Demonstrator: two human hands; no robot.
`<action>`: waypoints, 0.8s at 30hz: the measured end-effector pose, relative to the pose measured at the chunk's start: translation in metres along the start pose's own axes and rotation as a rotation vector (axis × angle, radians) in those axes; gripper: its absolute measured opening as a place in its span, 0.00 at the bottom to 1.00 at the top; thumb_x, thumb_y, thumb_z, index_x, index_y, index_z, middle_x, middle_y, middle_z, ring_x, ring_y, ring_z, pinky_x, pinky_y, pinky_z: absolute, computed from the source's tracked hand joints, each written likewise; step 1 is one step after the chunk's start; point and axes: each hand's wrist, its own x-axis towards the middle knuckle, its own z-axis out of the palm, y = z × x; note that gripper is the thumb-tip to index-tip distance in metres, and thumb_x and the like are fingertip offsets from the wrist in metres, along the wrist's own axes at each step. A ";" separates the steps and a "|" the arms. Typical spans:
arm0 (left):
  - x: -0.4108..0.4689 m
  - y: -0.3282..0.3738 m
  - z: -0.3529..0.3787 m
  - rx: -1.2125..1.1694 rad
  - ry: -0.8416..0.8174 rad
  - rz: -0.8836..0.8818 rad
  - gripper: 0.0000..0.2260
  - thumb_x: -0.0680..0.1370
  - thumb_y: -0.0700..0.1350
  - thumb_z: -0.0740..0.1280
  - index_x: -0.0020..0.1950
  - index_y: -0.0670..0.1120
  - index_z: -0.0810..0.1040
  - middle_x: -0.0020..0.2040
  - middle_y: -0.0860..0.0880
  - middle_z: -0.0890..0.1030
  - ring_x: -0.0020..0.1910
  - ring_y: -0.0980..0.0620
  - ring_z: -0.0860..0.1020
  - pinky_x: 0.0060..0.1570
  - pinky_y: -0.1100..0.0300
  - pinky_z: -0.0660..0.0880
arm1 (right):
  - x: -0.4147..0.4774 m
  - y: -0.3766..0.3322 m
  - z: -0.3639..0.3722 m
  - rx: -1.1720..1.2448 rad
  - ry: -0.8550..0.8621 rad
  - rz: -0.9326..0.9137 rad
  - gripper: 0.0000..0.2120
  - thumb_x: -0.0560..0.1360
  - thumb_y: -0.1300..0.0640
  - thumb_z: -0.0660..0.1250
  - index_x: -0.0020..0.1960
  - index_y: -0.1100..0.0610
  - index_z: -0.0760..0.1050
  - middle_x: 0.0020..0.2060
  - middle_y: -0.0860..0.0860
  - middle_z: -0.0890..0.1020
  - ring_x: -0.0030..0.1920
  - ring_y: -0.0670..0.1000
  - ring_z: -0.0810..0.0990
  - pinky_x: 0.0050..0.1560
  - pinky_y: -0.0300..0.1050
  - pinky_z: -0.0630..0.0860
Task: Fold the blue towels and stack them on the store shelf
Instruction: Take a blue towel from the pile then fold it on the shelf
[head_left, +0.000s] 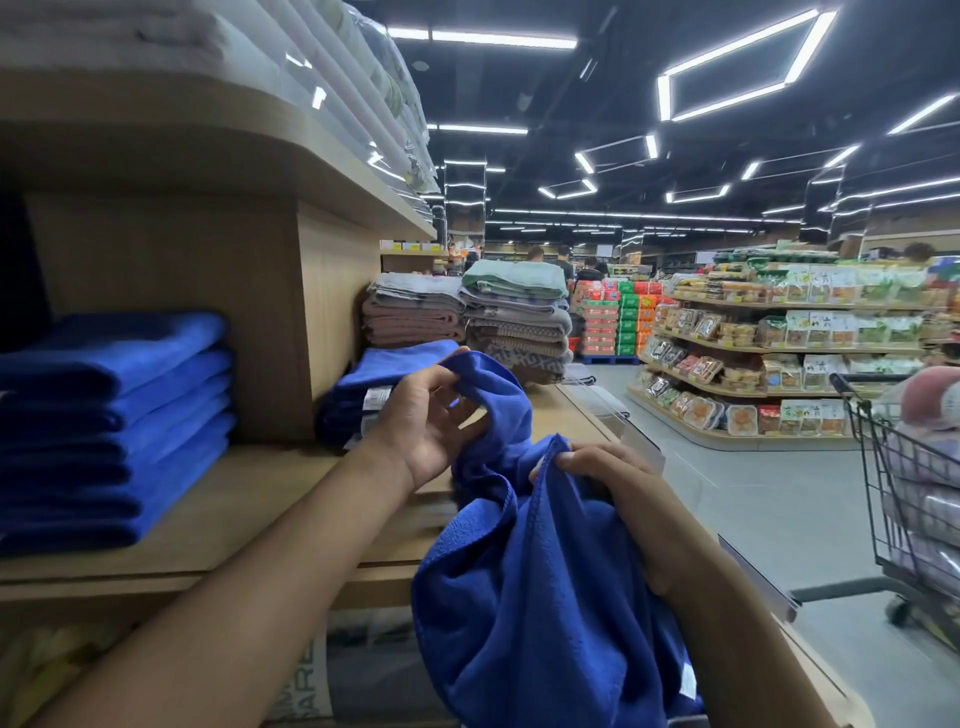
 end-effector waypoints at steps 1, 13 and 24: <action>-0.001 0.004 0.000 -0.008 0.019 -0.004 0.09 0.78 0.38 0.62 0.42 0.44 0.81 0.31 0.48 0.81 0.27 0.51 0.80 0.29 0.60 0.78 | -0.001 0.000 0.002 -0.030 0.008 -0.019 0.32 0.66 0.48 0.72 0.53 0.76 0.71 0.44 0.62 0.78 0.47 0.59 0.77 0.52 0.52 0.72; -0.033 0.051 0.035 0.474 0.086 0.333 0.03 0.82 0.45 0.67 0.48 0.49 0.79 0.43 0.47 0.83 0.39 0.50 0.81 0.38 0.57 0.79 | -0.003 0.000 0.007 -0.195 -0.010 -0.049 0.08 0.77 0.53 0.71 0.52 0.56 0.86 0.50 0.60 0.87 0.51 0.55 0.84 0.55 0.51 0.79; -0.087 -0.041 0.018 0.750 -0.123 0.293 0.06 0.81 0.44 0.68 0.52 0.47 0.84 0.48 0.45 0.87 0.48 0.48 0.85 0.47 0.57 0.81 | -0.008 0.001 0.014 -0.215 0.180 -0.244 0.04 0.75 0.55 0.76 0.45 0.56 0.84 0.46 0.60 0.86 0.47 0.61 0.83 0.56 0.61 0.78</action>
